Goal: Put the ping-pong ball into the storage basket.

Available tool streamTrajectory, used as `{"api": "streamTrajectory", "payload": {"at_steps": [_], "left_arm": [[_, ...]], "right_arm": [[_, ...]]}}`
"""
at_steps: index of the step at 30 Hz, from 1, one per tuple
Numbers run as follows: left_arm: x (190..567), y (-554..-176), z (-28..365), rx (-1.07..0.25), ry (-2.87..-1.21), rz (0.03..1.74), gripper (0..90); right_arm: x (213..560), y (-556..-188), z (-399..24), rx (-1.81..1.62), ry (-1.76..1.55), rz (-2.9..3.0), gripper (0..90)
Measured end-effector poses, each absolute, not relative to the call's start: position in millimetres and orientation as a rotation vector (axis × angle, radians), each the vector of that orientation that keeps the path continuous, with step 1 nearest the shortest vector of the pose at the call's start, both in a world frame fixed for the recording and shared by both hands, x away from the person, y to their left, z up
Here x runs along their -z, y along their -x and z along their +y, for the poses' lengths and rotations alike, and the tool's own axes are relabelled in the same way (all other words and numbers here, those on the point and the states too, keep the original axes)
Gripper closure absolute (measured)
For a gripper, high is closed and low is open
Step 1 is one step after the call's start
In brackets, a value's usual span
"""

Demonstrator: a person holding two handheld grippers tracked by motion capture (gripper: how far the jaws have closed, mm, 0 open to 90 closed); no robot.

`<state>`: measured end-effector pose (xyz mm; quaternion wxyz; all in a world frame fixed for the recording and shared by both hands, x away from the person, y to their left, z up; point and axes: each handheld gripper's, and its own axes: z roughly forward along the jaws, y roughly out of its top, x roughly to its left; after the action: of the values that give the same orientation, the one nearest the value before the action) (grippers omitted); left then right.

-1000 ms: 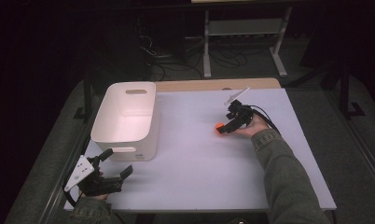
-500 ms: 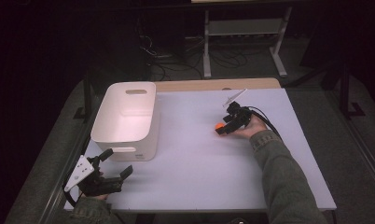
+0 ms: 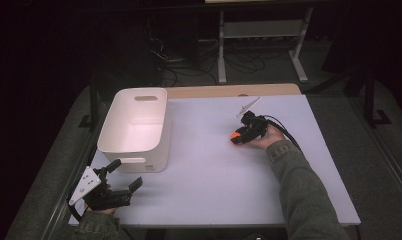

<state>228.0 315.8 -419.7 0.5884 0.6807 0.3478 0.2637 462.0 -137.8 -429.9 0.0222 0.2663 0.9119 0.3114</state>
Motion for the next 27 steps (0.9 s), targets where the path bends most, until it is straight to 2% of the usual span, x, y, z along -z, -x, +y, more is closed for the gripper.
{"api": "streamTrajectory", "payload": {"at_steps": [27], "left_arm": [[419.7,-228.3,315.7,-0.619,-1.585,0.813,2.3]], "right_arm": [[396.8,-457.0,-148.0,-1.019,-0.826,2.838,49.7]]}}
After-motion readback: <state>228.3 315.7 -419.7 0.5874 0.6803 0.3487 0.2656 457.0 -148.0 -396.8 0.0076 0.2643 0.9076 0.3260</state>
